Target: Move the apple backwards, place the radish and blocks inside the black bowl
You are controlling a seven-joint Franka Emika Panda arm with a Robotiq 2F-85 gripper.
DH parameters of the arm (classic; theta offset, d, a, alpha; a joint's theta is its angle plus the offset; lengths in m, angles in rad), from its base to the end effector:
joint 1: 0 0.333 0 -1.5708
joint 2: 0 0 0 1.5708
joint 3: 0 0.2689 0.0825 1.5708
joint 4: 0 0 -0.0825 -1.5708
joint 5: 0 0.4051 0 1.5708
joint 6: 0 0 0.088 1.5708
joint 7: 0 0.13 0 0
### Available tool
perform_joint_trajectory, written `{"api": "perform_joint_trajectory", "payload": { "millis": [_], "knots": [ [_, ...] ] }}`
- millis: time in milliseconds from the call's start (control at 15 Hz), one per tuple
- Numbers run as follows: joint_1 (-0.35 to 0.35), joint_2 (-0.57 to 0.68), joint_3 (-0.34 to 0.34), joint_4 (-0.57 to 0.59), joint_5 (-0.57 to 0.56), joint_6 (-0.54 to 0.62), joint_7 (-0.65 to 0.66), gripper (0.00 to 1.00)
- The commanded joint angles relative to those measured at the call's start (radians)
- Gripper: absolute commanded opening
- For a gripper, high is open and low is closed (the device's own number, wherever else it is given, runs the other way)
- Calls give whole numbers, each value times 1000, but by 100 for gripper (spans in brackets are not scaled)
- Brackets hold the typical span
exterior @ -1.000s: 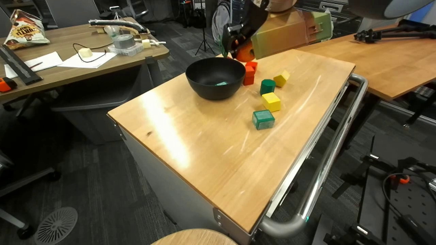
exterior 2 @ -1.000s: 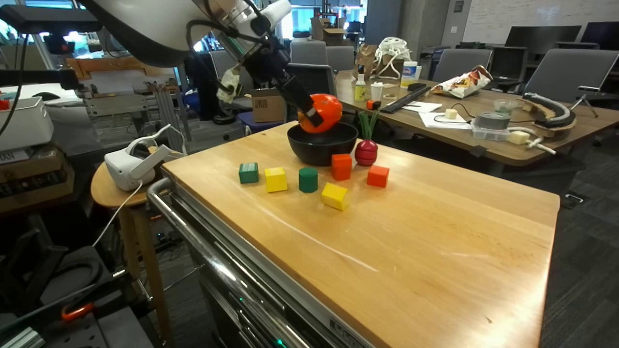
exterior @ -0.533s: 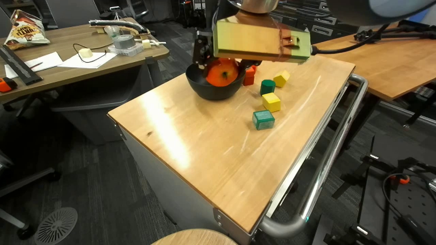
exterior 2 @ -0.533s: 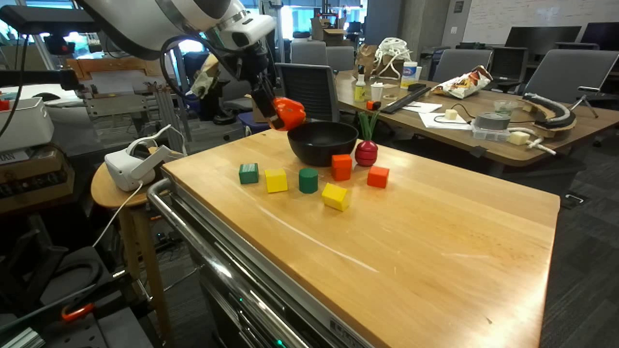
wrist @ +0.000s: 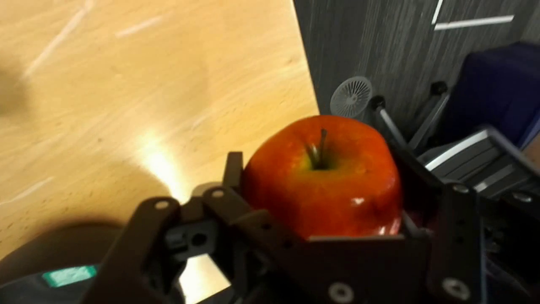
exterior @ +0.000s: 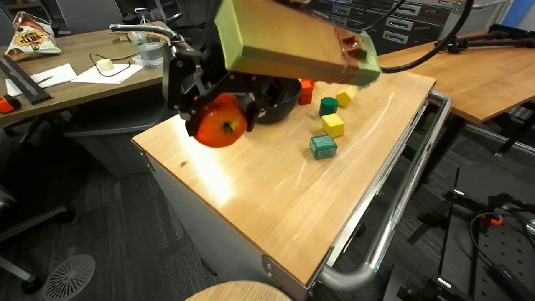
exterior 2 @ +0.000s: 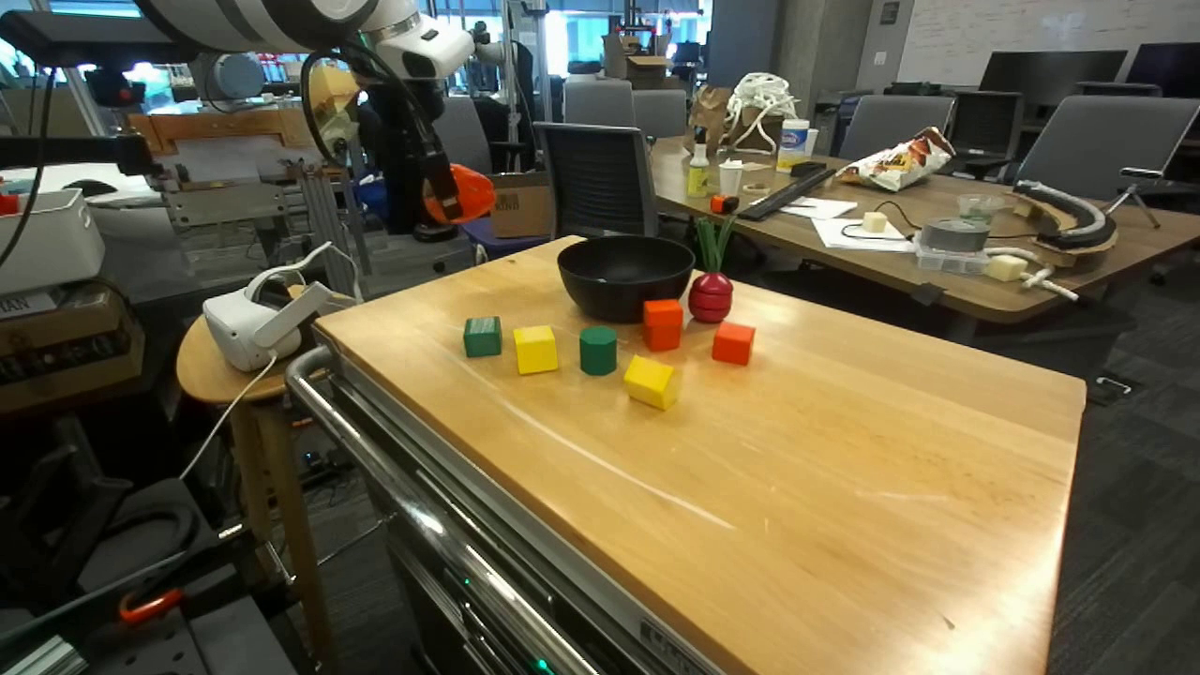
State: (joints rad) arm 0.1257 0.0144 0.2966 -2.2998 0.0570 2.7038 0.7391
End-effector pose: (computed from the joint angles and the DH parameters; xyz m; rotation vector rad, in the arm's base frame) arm 0.5215 0.2329 0.3007 -2.8153 0.5189 -0.4425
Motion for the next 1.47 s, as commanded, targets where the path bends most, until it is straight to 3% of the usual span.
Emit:
{"api": "perform_joint_trajectory", "payload": {
  "millis": [0,267,467,800,1133,1400],
  "knots": [
    [40,-9,-31,18,114,-118,-259,59],
    [34,-20,-70,10,52,-216,-416,59],
    [37,-14,-89,7,95,-257,-514,59],
    [38,9,-99,-16,31,-295,-558,59],
    [41,53,-103,-20,-23,-264,-540,59],
    [47,158,-115,96,-80,-129,-488,59]
  ]
}}
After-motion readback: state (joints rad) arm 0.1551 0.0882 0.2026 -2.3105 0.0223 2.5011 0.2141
